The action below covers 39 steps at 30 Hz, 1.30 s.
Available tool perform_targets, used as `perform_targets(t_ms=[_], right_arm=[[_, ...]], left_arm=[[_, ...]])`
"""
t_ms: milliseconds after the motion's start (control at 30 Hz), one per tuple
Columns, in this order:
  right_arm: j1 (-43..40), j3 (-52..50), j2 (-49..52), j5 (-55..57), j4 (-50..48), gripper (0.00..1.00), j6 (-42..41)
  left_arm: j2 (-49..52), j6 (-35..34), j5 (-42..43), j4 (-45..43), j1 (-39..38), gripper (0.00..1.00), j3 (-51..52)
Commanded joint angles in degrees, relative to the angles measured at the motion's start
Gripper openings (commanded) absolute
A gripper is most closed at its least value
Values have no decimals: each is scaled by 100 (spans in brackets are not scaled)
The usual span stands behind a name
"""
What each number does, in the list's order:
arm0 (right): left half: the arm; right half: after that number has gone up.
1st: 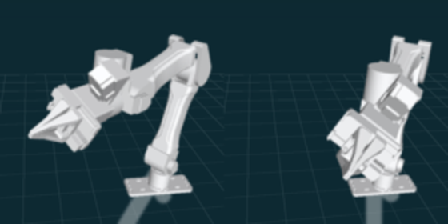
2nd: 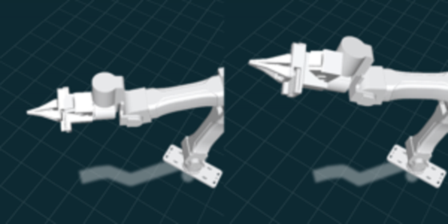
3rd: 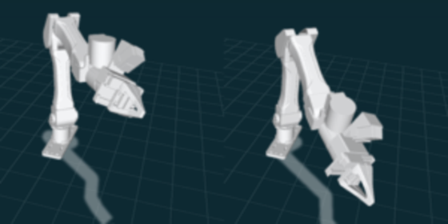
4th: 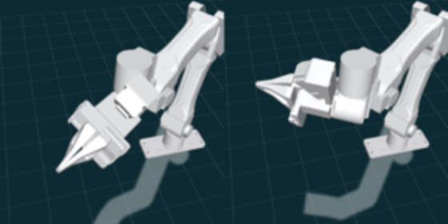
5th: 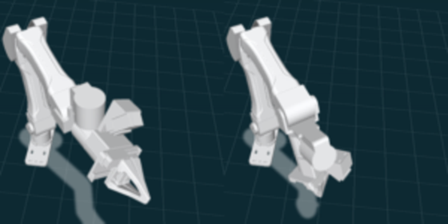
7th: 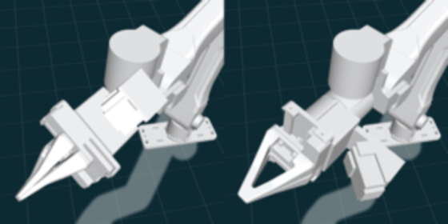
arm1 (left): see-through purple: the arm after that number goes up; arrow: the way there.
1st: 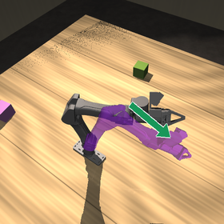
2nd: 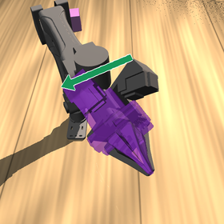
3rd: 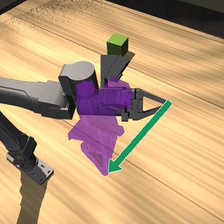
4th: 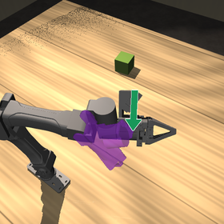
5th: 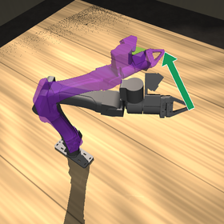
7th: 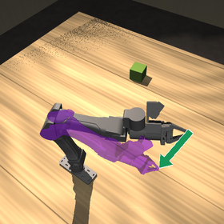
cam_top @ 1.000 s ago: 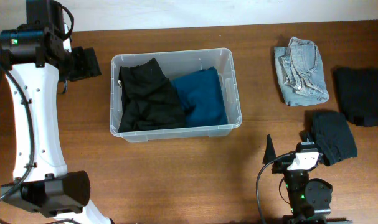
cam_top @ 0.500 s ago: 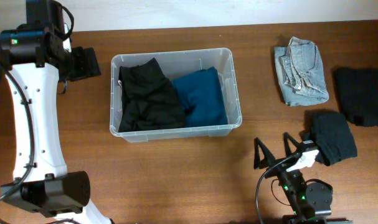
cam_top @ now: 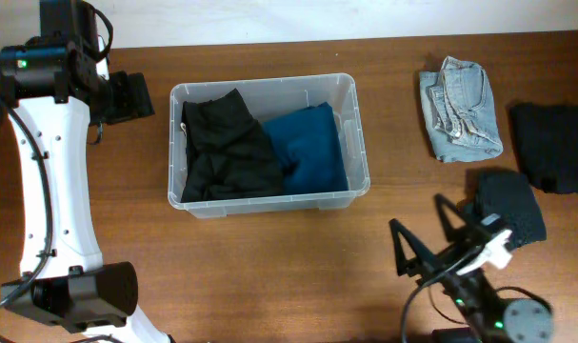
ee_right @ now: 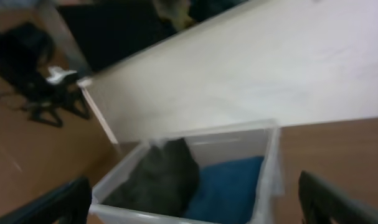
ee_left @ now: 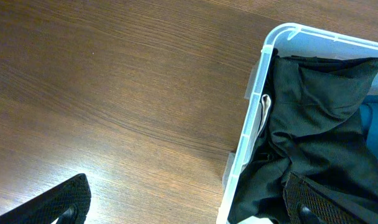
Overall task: Pack container
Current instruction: 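Move the right gripper over the folded light-blue jeans on the right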
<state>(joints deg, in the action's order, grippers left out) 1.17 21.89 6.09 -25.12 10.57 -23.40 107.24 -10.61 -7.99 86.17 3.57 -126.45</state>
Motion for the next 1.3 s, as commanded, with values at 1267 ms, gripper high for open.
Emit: perform_targets(t_ms=[1267], right_arm=[[-3285,7943,9180,1475,6253,98,1799]], left_arm=[[-142,-72,-798,-160,109,99,-61]])
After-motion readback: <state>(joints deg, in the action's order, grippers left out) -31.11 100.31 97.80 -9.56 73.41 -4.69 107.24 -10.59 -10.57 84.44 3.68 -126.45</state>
